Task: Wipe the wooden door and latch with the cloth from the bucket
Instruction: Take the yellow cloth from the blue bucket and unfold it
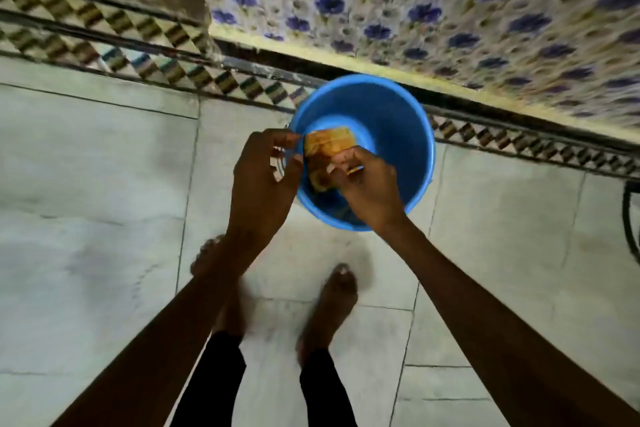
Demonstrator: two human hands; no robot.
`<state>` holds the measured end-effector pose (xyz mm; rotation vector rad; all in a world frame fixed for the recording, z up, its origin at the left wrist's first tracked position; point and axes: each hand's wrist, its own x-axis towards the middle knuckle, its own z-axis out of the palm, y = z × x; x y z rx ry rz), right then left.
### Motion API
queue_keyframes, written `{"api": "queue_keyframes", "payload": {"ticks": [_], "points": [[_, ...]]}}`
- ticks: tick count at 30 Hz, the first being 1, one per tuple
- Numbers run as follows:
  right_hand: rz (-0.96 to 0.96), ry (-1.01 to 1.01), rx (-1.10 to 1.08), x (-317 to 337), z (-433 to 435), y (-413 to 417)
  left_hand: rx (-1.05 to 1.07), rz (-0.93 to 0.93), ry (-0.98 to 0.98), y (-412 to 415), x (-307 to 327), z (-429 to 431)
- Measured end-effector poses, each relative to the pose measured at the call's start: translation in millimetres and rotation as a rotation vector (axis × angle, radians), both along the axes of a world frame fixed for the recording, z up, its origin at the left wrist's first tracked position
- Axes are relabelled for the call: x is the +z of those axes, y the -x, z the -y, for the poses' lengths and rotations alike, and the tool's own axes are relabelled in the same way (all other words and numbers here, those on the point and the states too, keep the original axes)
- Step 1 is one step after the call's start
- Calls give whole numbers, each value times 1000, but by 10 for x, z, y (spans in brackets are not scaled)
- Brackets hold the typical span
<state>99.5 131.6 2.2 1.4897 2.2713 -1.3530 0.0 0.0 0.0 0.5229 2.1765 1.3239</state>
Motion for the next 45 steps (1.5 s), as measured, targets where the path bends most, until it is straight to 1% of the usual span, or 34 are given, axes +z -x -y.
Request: {"api": "queue_keyframes", "payload": {"ticks": [2,4,6,7,9,11,14,17,19,21,22,24,25,28,30,32,33,36,37,39,41,43,45], "points": [[216,-28,149,-485,-67,96,-47,-97,77,7,-332,-9],[424,-10,289,-907,-110,193,-79,-99,117,-14,-580,-29],[579,-3,333,-1280,-113,275,-72,-74,80,-62,-773,-55],[610,-3,320,-1451,-110,293,-69,-64,51,-93,-870,-53],[626,-29,272,-1671,-87,341,-43,-48,23,-143,-957,-76],[611,-117,243,-1823,-58,367,3,-35,24,-193,-988,-108],[563,-271,298,-1960,-47,297,57,-27,37,-232,-954,-148],[548,-326,402,-1955,-89,202,63,-9,75,-225,-900,-168],[550,-294,461,-1906,-148,177,60,-6,98,-223,-868,-169],[526,-213,443,-1806,-260,160,53,-13,110,-215,-835,-169],[500,-140,396,-1753,-338,149,44,-16,114,-207,-825,-168],[438,84,259,-1600,-456,124,15,-5,133,-184,-786,-159],[424,176,198,-1467,-481,118,-5,-9,143,-163,-754,-145],[359,255,90,-942,-510,121,-66,-54,203,-93,-565,-89],[262,347,2,-396,-502,125,-46,-56,262,-28,-289,-33],[149,478,-71,270,-492,119,5,-10,257,49,101,-3],[91,550,-78,593,-489,122,44,67,219,89,328,-1],[-86,775,-97,1792,-463,188,158,361,3,321,1482,9],[-130,840,-87,2221,-433,231,138,392,-67,416,1958,35],[-227,955,-76,3052,-338,334,20,407,-151,592,2882,128],[-293,1014,-47,3930,-185,464,-98,426,-152,768,3845,283],[-317,1002,-3,4719,17,603,-175,425,-129,902,4708,439],[-344,967,3,5512,244,721,-196,371,-100,980,5502,638]]}}
